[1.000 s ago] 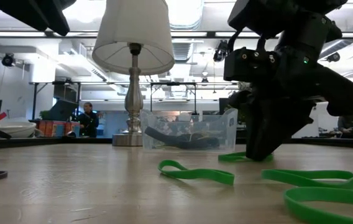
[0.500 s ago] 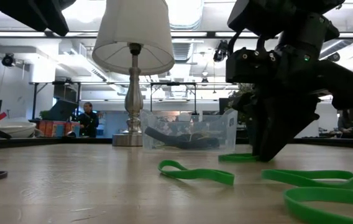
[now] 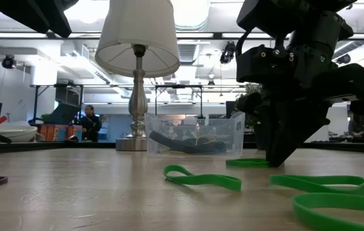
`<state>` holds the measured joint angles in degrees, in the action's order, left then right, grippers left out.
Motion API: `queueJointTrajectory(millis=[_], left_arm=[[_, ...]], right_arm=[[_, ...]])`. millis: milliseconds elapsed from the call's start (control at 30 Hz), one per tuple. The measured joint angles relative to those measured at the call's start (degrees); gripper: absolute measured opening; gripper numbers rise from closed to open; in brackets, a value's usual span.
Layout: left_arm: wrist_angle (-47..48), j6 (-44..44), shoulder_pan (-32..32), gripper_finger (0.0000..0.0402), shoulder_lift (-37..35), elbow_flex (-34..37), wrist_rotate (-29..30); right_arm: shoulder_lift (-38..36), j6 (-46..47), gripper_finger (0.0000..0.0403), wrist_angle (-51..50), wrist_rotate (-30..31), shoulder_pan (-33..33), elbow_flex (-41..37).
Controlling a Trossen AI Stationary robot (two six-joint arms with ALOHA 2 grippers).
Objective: Pick and place rubber bands into bin
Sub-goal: Put the green rubber band into the transparent bin
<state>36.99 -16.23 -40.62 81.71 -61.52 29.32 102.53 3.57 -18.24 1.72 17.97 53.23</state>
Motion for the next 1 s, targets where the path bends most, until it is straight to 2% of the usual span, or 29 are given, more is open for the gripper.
queueJointTrajectory(millis=[367,467,667,1000], left_arm=[[0.05,0.02,0.0,0.0109,0.0,0.02,0.09],[0.0,0.02,0.0,0.0109,0.0,0.04,0.09],[-0.02,0.04,0.0,0.0109,0.0,0.07,0.11],[-0.02,0.08,0.0,0.0109,0.02,0.09,0.23]], right_arm=[[-1.53,-6.8,0.0008,-0.4,1.59,2.33,3.67],[-2.74,-8.46,0.0008,-0.41,3.86,3.19,4.36],[-6.56,-12.01,0.0008,-1.34,12.44,4.45,5.16],[-11.1,-21.56,0.0008,1.19,30.48,3.44,5.45]])
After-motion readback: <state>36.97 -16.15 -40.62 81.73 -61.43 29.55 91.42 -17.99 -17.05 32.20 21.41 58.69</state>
